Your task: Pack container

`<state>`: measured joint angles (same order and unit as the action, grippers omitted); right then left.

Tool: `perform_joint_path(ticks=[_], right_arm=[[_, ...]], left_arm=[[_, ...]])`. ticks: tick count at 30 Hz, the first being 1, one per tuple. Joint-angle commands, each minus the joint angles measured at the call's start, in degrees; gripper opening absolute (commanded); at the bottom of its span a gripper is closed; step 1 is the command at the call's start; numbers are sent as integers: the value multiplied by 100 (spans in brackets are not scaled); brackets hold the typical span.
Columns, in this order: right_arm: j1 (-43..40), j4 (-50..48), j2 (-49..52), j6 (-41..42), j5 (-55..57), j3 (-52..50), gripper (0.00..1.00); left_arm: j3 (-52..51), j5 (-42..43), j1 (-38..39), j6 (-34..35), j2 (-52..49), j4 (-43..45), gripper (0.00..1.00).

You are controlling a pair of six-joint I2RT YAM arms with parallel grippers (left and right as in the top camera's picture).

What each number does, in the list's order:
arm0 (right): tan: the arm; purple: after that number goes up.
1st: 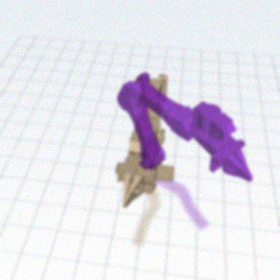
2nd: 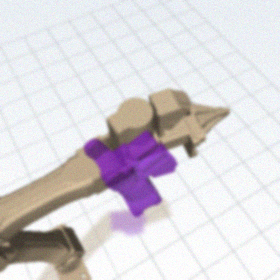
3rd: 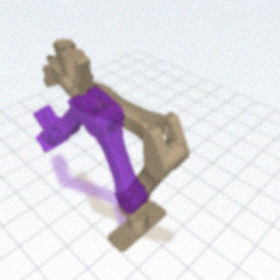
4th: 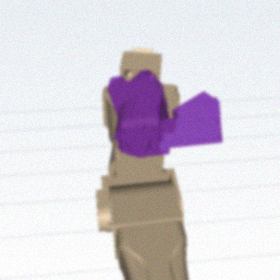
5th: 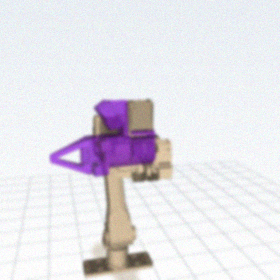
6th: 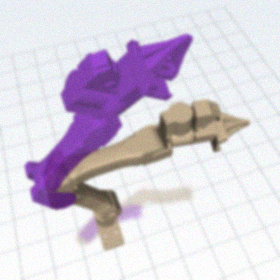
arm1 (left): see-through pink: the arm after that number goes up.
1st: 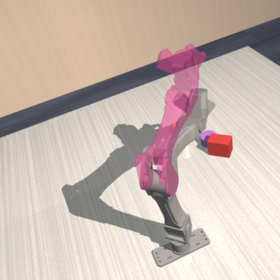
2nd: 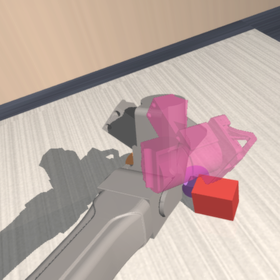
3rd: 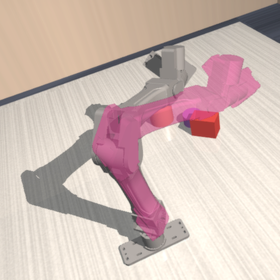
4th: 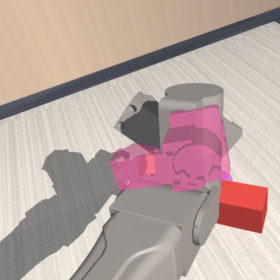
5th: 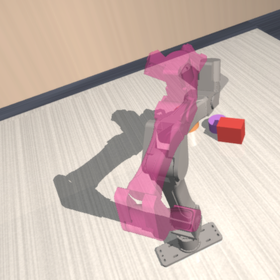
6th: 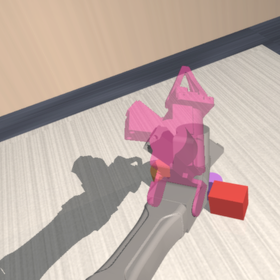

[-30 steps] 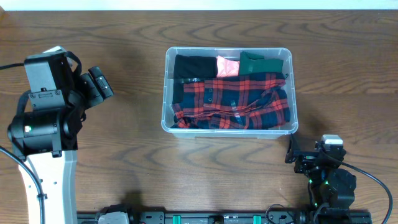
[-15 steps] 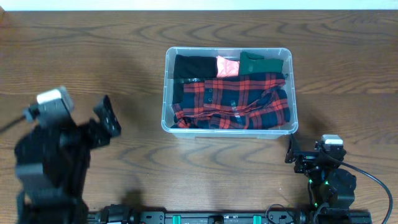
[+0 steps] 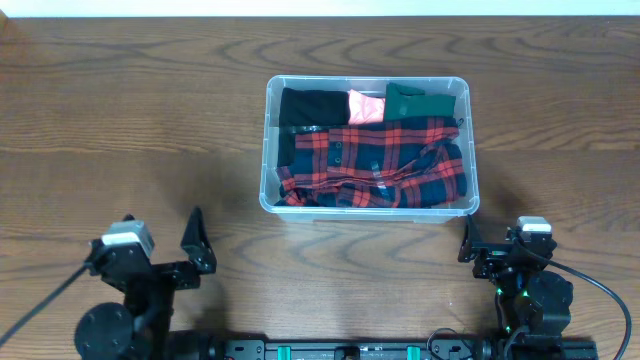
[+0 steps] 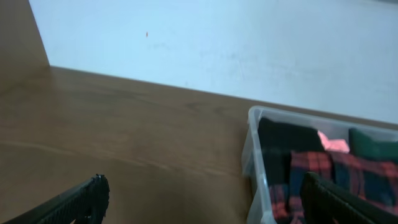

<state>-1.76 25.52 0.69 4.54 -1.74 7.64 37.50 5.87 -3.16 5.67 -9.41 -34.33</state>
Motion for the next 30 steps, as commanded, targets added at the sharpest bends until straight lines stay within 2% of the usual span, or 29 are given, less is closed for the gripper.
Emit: perform_joint_path(ticks=[1, 8, 30], right_arm=[[-57, -9, -37, 76, -22, -33, 99], [-57, -7, -37, 74, -22, -33, 99], [-57, -7, -37, 74, -22, -33, 99]], left_arm=[[-378, 59, 24, -116, 411, 39, 98], [-942, 61, 24, -114, 892, 44, 98], [-2404, 61, 26, -114, 927, 671, 98]])
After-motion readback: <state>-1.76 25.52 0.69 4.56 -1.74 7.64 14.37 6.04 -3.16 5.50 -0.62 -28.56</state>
